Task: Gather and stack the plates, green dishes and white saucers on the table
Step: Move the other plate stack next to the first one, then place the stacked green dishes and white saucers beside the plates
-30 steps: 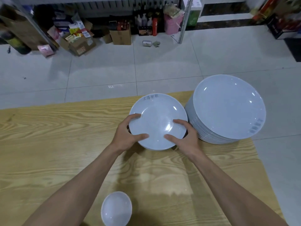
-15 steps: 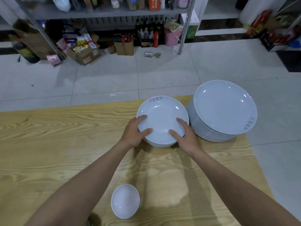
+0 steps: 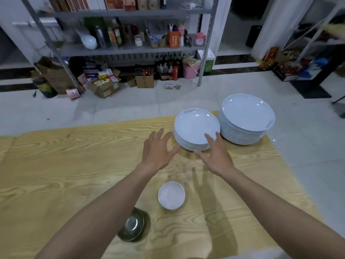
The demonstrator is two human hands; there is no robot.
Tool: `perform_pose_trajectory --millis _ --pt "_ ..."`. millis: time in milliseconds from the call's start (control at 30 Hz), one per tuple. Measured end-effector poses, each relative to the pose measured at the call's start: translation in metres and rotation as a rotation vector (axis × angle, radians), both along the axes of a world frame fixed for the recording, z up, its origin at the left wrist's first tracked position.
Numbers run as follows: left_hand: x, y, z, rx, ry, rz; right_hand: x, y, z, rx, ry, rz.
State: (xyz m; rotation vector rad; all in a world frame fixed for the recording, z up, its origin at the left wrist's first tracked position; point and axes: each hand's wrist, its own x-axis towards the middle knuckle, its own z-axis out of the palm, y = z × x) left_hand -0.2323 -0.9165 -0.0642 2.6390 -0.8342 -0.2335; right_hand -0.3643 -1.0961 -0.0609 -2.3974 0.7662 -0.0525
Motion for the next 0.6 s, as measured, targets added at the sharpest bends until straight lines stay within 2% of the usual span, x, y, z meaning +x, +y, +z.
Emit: perform_pose_trajectory --millis 167,367,600 --pt "-0.041 0.059 0.02 0.07 -0.052 -0.051 -0.036 0.073 0.026 -0.207 0.083 0.129" --pt "-0.082 0.117 0.036 0.096 -0.11 -0.088 -0.072 0.14 0.042 -0.273 0.097 0.171" --pt "-0.115 0.144 0.036 0.074 -0.13 -0.04 -0.096 0.173 0.046 -0.359 0.102 0.245"
